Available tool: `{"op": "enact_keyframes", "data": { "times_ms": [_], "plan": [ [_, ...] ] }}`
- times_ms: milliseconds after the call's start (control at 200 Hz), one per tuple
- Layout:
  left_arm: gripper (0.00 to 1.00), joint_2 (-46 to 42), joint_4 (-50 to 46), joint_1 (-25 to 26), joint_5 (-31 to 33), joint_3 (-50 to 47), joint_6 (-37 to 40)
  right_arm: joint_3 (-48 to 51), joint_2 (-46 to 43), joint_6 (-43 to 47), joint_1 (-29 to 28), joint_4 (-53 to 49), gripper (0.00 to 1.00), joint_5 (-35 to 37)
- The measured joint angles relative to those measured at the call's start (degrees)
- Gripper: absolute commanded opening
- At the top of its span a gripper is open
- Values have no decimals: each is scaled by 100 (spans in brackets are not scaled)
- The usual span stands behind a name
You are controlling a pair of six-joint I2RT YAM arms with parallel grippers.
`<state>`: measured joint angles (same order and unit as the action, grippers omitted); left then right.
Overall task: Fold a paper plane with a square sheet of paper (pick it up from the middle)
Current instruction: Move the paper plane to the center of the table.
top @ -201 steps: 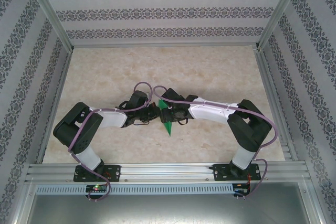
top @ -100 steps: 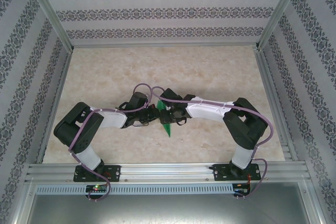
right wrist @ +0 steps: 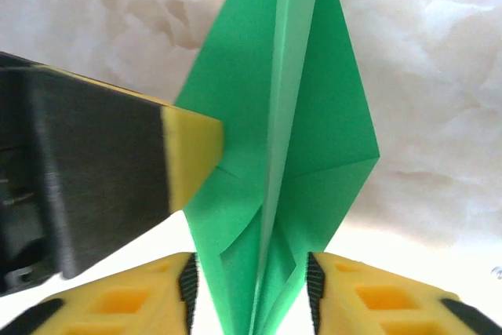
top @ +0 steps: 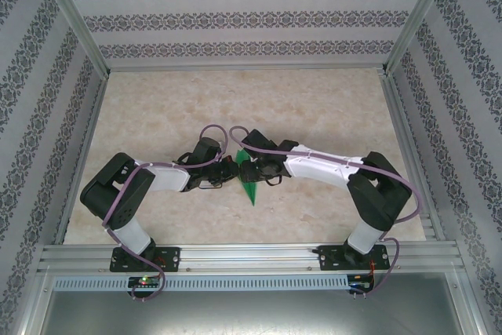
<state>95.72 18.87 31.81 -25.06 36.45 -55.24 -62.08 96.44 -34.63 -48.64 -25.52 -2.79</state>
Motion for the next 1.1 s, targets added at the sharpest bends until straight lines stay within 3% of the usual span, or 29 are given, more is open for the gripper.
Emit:
{"op": "enact_keyframes", "data": {
  "times_ms": [285,565,819,1099],
  "plan": [
    [0,0,0,0,0,0,0,0,125,-151,-76,-125,48,63],
    [0,0,0,0,-2,0,0,9,173,-289,-114,-170,43,74],
    [0,0,0,0,0,0,-2,13,339,-304,-188,-173,46,-13],
    [0,0,0,0,-2,0,0,11,490,-319,-188,-175,33,-48]
  ]
}}
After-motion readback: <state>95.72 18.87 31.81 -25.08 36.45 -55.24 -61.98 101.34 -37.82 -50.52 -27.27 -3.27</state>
